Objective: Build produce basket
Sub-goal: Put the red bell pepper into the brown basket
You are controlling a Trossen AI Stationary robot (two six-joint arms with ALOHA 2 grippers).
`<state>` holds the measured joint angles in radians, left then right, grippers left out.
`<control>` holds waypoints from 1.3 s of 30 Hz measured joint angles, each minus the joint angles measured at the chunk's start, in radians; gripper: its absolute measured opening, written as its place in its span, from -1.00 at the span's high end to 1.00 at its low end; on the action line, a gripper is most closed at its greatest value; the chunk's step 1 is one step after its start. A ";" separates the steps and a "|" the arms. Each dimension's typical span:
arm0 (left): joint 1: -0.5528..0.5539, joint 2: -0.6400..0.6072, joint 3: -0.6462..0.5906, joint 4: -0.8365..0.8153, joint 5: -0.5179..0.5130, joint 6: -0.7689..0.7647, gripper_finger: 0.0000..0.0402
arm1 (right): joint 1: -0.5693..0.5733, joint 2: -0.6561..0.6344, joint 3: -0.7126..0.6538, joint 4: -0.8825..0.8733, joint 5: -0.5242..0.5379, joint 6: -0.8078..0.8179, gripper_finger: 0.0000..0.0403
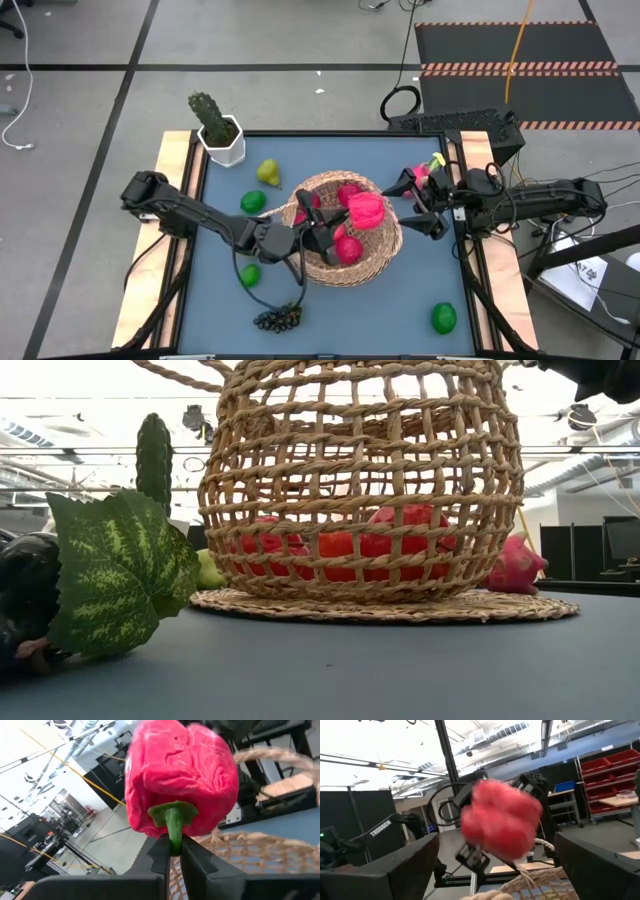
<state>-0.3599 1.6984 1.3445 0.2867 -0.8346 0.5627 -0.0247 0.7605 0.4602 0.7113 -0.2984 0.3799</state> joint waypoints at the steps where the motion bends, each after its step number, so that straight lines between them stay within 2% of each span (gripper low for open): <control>1: -0.006 -0.003 0.000 -0.001 -0.005 0.001 0.83 | 0.000 -0.004 0.000 -0.004 0.000 -0.002 -0.93; 10: -0.045 -0.059 0.000 -0.094 -0.013 -0.039 0.90 | 0.000 -0.043 0.000 -0.031 0.001 -0.007 -0.93; 16: -0.067 -0.112 0.000 -0.178 -0.012 -0.117 0.83 | 0.000 -0.077 0.001 -0.086 0.006 -0.058 -0.91; 20: -0.077 -0.150 0.000 -0.243 -0.013 -0.194 0.86 | 0.000 -0.092 0.049 -0.215 0.009 -0.113 -0.83; 25: -0.095 -0.195 0.000 -0.338 -0.012 -0.276 0.90 | 0.010 -0.090 0.119 -0.398 0.066 -0.199 -0.67; 30: -0.105 -0.203 0.000 -0.394 -0.012 -0.315 0.82 | 0.040 -0.088 0.153 -0.474 0.139 -0.283 -0.46; 35: -0.114 -0.202 0.000 -0.440 -0.010 -0.313 0.85 | 0.072 -0.089 0.200 -0.556 0.153 -0.328 -0.25; 39: -0.104 -0.202 0.000 -0.498 -0.008 -0.337 0.88 | 0.104 -0.089 0.256 -0.705 0.266 -0.371 -0.04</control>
<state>-0.4643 1.4960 1.3441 -0.2116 -0.8429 0.2260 0.0790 0.6720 0.7160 0.0060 -0.0323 0.0091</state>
